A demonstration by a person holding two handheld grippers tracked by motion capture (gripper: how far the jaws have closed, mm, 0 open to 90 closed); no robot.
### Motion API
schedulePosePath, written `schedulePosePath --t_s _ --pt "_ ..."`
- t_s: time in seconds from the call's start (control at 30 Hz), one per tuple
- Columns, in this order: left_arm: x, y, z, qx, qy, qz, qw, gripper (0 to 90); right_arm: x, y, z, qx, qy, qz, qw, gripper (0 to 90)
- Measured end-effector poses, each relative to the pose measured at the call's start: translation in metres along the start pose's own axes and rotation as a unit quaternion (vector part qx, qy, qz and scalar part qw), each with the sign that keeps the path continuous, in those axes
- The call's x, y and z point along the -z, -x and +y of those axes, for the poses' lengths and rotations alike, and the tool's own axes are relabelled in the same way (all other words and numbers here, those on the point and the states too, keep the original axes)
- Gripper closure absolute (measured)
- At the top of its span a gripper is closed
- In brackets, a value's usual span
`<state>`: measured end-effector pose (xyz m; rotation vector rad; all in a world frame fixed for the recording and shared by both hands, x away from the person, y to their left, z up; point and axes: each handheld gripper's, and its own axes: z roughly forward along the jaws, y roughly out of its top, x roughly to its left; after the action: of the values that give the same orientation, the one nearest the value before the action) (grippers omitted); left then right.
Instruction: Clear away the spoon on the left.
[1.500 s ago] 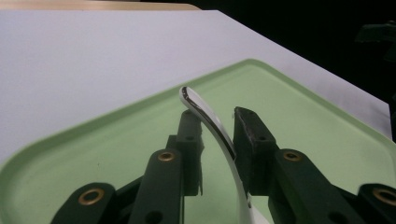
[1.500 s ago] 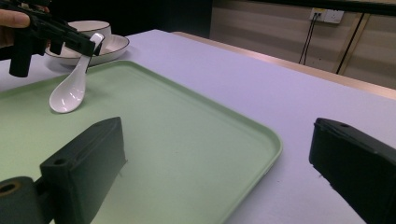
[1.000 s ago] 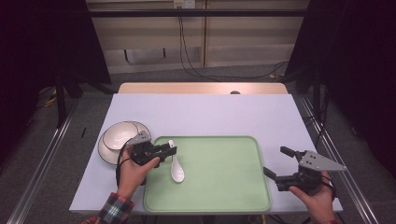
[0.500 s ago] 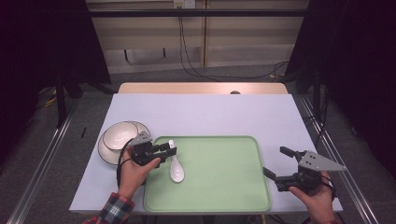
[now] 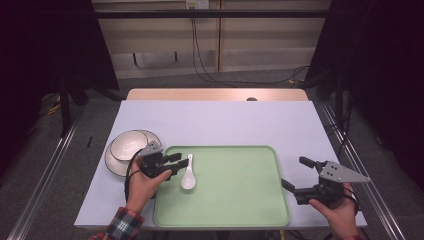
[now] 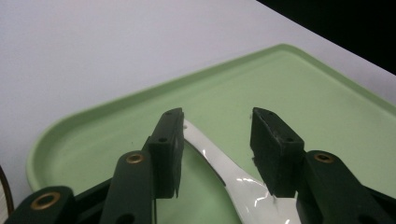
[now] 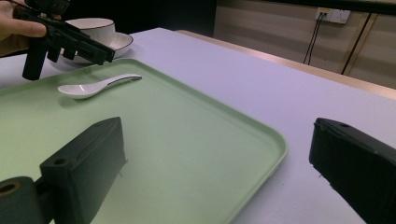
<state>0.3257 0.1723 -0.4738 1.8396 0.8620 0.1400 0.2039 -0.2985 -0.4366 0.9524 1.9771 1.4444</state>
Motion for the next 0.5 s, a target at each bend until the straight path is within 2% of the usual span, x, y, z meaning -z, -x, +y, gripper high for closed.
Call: schedulePosePath --t_s 0.37,0.5 --pt "0.0045 0.0026 0.0039 -0.005 0.009 0.006 0.9999 46.0 -0.0011 0.0021 -0.0008 -0.004 0.001 -0.001 1.0 3.2" --pt "0.006 0.0048 0.0057 -0.007 0.012 0.001 0.9999 41.3 -0.0013 0.0021 -0.0006 -0.003 0.001 -0.001 1.0 3.2"
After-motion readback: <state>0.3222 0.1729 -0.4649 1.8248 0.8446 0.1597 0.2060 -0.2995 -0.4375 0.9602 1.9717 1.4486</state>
